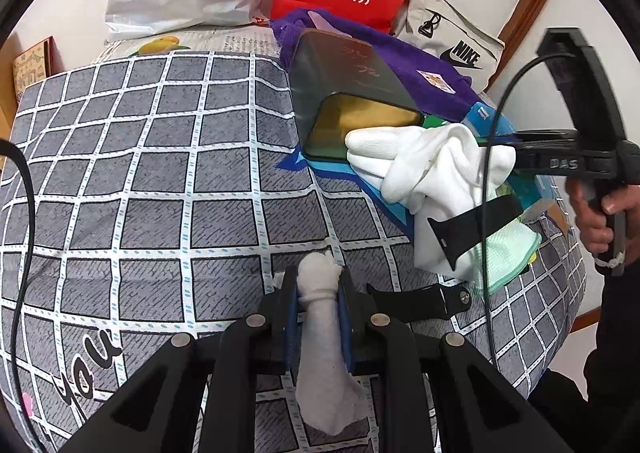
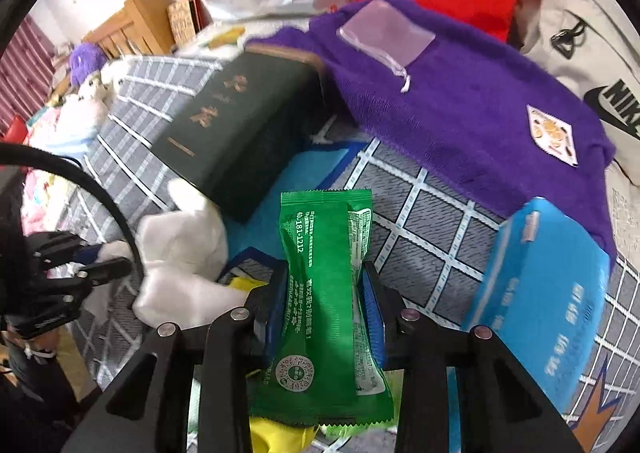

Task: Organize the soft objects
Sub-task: 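Grasp the green packet with the right gripper while the left gripper holds the glove, then carry glove and green packet onto the purple towel and open both grippers, then withdraw both grippers from the towel back toward the pile, then grasp the white glove with green cuff with the left gripper, then grasp the black strap with the right gripper while the left gripper holds the glove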

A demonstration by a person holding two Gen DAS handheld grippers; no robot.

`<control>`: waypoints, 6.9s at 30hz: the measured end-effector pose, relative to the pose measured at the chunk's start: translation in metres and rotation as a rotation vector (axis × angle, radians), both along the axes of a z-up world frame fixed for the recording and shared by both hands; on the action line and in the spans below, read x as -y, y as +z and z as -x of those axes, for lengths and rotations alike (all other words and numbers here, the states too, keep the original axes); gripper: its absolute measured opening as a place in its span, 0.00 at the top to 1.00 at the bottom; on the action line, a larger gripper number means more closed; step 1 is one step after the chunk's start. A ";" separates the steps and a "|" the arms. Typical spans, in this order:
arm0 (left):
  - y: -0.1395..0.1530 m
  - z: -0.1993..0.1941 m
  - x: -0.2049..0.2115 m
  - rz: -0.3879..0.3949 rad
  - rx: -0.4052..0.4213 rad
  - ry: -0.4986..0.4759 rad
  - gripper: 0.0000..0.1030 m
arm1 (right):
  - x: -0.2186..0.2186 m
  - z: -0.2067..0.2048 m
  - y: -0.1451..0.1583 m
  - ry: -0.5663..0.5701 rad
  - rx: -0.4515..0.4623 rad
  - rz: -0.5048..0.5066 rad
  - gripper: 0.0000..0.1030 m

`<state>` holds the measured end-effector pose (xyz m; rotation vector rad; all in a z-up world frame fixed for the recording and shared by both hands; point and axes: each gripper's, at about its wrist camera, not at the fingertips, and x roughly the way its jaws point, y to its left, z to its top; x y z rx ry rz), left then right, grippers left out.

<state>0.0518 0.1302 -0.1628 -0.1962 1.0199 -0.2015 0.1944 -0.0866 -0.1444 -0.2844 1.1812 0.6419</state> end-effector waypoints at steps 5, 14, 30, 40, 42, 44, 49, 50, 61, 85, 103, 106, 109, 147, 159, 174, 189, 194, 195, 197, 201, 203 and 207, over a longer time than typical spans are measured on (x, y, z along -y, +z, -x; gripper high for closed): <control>0.015 0.002 -0.006 0.012 0.024 0.029 0.83 | 0.017 0.008 0.027 -0.049 0.036 -0.070 0.66; 0.053 -0.004 -0.012 0.070 0.086 0.057 0.83 | 0.049 0.028 0.068 -0.118 0.110 -0.161 0.66; 0.096 -0.048 -0.002 0.086 0.147 0.052 0.83 | 0.114 0.055 0.075 -0.267 0.121 -0.287 0.65; 0.116 -0.097 0.007 0.101 0.183 0.007 0.83 | 0.143 0.020 0.099 -0.367 0.211 -0.268 0.64; 0.117 -0.111 0.010 0.102 0.178 -0.004 0.83 | 0.147 0.013 0.103 -0.379 0.236 -0.259 0.64; 0.117 -0.124 0.014 0.102 0.170 -0.015 0.83 | 0.149 0.006 0.107 -0.383 0.251 -0.261 0.64; 0.120 -0.155 0.023 0.083 0.160 -0.019 0.83 | 0.151 -0.018 0.108 -0.388 0.264 -0.251 0.64; 0.121 -0.163 0.025 0.082 0.161 -0.023 0.83 | 0.151 -0.024 0.108 -0.385 0.268 -0.245 0.64; 0.109 -0.233 0.038 0.042 0.136 -0.032 0.83 | 0.150 -0.104 0.073 -0.409 0.207 -0.234 0.64; 0.061 -0.311 0.049 0.039 -0.006 -0.048 0.83 | 0.122 -0.161 0.017 -0.302 0.092 -0.133 0.64; 0.026 -0.331 0.063 -0.071 -0.122 -0.079 0.81 | 0.108 -0.185 -0.018 -0.237 -0.040 -0.086 0.60; 0.025 -0.335 0.063 -0.071 -0.140 -0.068 0.69 | 0.108 -0.187 -0.020 -0.224 -0.049 -0.079 0.57; 0.030 -0.335 0.063 -0.092 -0.115 -0.058 0.47 | 0.107 -0.190 -0.019 -0.216 -0.051 -0.079 0.38; 0.052 -0.090 0.082 0.043 -0.055 -0.107 0.24 | 0.132 0.039 0.088 -0.315 0.200 -0.261 0.30; 0.026 -0.077 0.092 0.092 -0.069 -0.106 0.73 | 0.142 0.084 0.076 -0.331 0.168 -0.276 0.31; 0.115 -0.056 0.073 0.088 0.189 -0.079 0.85 | 0.129 0.101 0.077 -0.290 0.178 -0.289 0.31; 0.109 -0.052 0.046 0.098 0.179 -0.016 0.85 | 0.091 0.103 0.052 -0.215 0.115 -0.265 0.31; 0.102 -0.050 0.037 0.109 0.166 -0.001 0.85 | 0.071 0.097 0.042 -0.195 0.068 -0.259 0.31; 0.101 -0.049 0.035 0.113 0.166 0.002 0.85 | 0.067 0.097 0.041 -0.186 0.056 -0.276 0.32; 0.099 -0.049 0.028 0.119 0.162 0.012 0.85 | 0.056 0.097 0.042 -0.170 0.036 -0.314 0.32; 0.097 -0.049 0.016 0.123 0.159 0.031 0.85 | 0.033 0.096 0.038 -0.144 0.021 -0.300 0.32; 0.095 -0.048 0.010 0.129 0.158 0.034 0.85 | 0.022 0.093 0.033 -0.146 0.002 -0.268 0.32; 0.091 -0.049 0.002 0.147 0.152 0.031 0.85 | 0.007 0.084 0.021 -0.166 -0.047 -0.247 0.32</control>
